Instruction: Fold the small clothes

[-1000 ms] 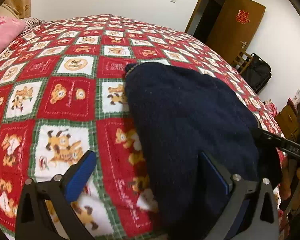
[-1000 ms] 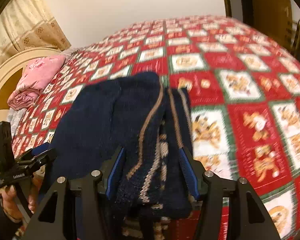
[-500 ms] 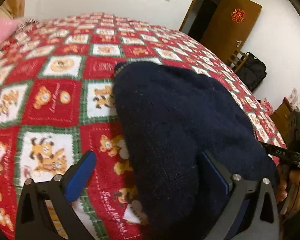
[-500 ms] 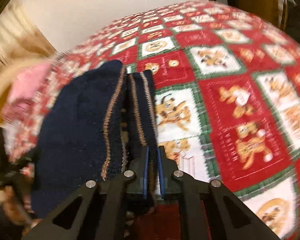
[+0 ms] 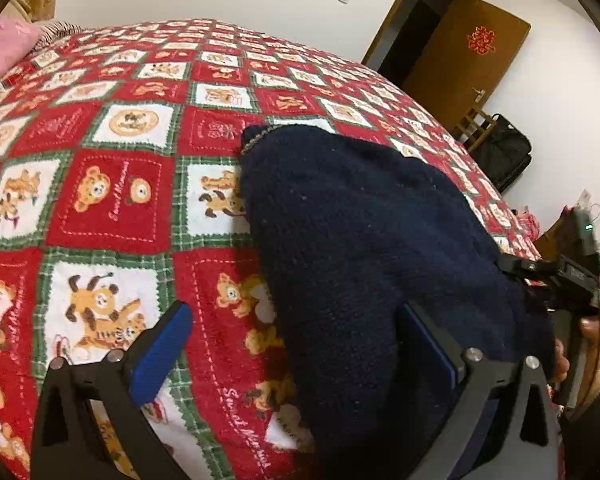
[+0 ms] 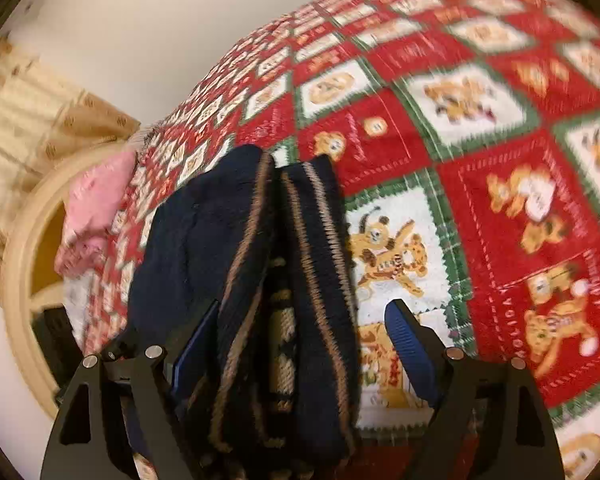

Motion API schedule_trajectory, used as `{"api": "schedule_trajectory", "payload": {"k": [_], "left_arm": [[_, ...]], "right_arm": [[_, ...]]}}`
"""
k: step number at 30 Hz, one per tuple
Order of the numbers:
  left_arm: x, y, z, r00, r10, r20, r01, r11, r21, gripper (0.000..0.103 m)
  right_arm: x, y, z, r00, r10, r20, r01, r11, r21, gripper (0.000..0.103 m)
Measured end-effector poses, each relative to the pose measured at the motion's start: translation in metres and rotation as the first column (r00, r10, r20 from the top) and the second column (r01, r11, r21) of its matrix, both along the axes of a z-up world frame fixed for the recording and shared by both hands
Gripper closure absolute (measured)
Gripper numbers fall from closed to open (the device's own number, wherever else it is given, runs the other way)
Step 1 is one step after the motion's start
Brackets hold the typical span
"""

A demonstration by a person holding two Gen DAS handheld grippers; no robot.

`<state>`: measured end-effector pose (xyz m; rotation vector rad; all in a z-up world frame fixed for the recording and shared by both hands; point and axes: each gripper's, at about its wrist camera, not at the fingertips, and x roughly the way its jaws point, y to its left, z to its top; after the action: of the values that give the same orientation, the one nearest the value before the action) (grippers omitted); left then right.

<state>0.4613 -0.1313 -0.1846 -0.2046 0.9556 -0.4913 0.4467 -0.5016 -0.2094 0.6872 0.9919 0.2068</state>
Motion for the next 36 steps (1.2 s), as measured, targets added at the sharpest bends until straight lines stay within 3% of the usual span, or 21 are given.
{"api": "schedule_trajectory", "payload": {"k": [4, 6, 8, 13, 14, 15, 17, 18, 20, 25, 29, 36], "left_arm": [[0.008, -0.003, -0.008, 0.998, -0.021, -0.053, 0.018, 0.998, -0.053, 0.0], [0.01, -0.007, -0.012, 0.997, -0.034, -0.073, 0.028, 0.997, -0.078, 0.0], [0.012, -0.01, -0.012, 0.997, -0.037, -0.075, 0.031, 0.996, -0.084, 0.0], [0.014, -0.027, -0.01, 0.994, -0.088, -0.063, 0.085, 0.995, -0.057, 0.0], [0.013, -0.03, -0.009, 0.993, -0.097, -0.062, 0.095, 0.995, -0.04, 0.0], [0.011, -0.033, -0.006, 0.994, -0.103, -0.045, 0.102, 0.995, -0.017, 0.003], [0.004, -0.039, 0.002, 0.991, -0.135, 0.006, 0.135, 0.991, 0.02, 0.021], [-0.001, -0.044, 0.008, 0.989, -0.146, 0.039, 0.143, 0.987, 0.07, 0.025], [-0.011, -0.053, 0.017, 0.981, -0.163, 0.102, 0.147, 0.978, 0.149, 0.042], [-0.017, -0.059, 0.027, 0.973, -0.167, 0.157, 0.124, 0.96, 0.249, 0.06], [-0.021, -0.056, 0.034, 0.971, -0.164, 0.174, 0.113, 0.957, 0.268, 0.067], [-0.045, -0.046, 0.062, 0.965, -0.149, 0.215, 0.095, 0.965, 0.243, 0.069]], "right_arm": [[0.004, 0.011, -0.002, 0.997, 0.075, 0.016, -0.076, 0.993, 0.087, 0.011], [0.004, 0.024, 0.0, 0.994, 0.109, 0.027, -0.109, 0.994, 0.013, 0.011], [0.005, 0.028, -0.001, 0.993, 0.111, 0.031, -0.111, 0.994, 0.009, 0.012], [0.012, 0.031, -0.01, 0.997, 0.081, 0.016, -0.081, 0.997, 0.015, 0.055], [0.012, 0.033, -0.009, 0.997, 0.08, 0.021, -0.08, 0.997, 0.003, 0.057], [0.01, 0.038, -0.006, 0.996, 0.085, 0.03, -0.085, 0.996, -0.021, 0.062], [0.006, 0.049, 0.002, 0.994, 0.097, 0.052, -0.092, 0.992, -0.088, 0.066], [0.006, 0.051, 0.005, 0.994, 0.094, 0.057, -0.087, 0.99, -0.11, 0.068], [0.003, 0.056, 0.011, 0.994, 0.077, 0.073, -0.067, 0.988, -0.138, 0.069], [-0.003, 0.059, 0.022, 0.994, 0.044, 0.104, -0.028, 0.988, -0.155, 0.071], [-0.01, 0.06, 0.032, 0.992, 0.035, 0.122, -0.015, 0.987, -0.159, 0.072], [-0.026, 0.075, 0.056, 0.985, 0.035, 0.167, -0.01, 0.989, -0.15, 0.078]]}}
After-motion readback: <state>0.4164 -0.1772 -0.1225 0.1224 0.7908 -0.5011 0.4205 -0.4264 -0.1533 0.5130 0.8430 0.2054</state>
